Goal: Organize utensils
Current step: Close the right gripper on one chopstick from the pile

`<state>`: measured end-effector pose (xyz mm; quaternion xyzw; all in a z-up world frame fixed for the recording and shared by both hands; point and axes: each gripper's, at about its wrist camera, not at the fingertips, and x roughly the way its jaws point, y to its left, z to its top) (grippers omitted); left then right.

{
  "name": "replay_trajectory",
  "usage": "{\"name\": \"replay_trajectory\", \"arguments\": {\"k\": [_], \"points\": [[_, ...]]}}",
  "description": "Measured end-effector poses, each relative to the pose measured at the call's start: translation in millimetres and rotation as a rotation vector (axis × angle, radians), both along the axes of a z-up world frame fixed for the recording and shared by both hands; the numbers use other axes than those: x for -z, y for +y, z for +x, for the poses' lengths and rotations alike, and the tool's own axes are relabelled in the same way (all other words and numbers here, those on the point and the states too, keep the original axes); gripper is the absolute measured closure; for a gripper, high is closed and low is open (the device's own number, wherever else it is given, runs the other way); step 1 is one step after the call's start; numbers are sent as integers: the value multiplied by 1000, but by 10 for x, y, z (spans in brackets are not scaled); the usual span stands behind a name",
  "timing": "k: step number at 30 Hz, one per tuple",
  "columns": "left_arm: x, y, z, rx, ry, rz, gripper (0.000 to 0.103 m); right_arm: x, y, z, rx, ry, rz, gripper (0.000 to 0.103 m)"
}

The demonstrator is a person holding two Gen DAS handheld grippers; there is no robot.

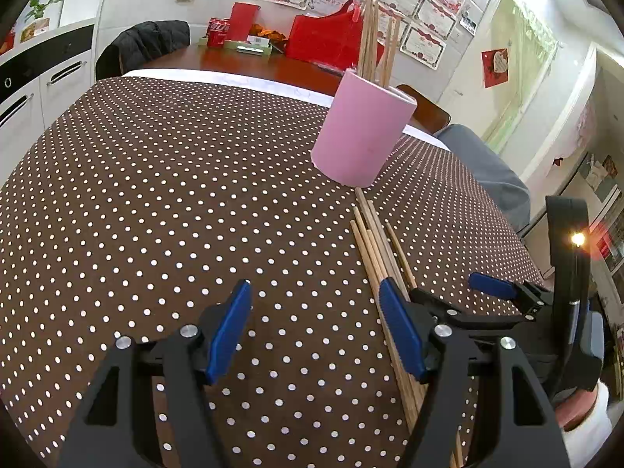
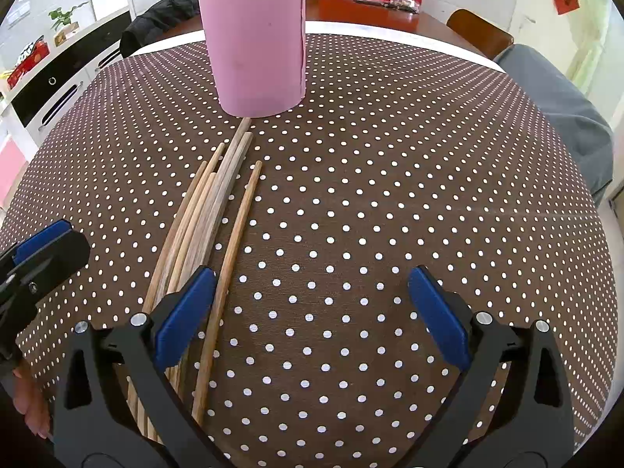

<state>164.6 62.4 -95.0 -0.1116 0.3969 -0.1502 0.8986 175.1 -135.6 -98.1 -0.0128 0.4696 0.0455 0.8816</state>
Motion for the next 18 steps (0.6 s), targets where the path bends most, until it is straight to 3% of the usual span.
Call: {"name": "replay_trajectory", "arguments": {"k": [2,4,6,8,18], "points": [[2,-44,-3,12,6,23,36,-5,1,6,0,7,-1,7],[12,-100,-5,27,13,47,36,-35,18,0,-26,-2,2,22],[25,-136,2,38,22,58,36,-92,32,-48,-53,-20,0,72],[40,-187,17,48,36,66,36,-115,5,-55,-55,-22,-8,91],[57,-529,55,101,52,172,36,-101,-330,-87,-94,-33,137,97]]}}
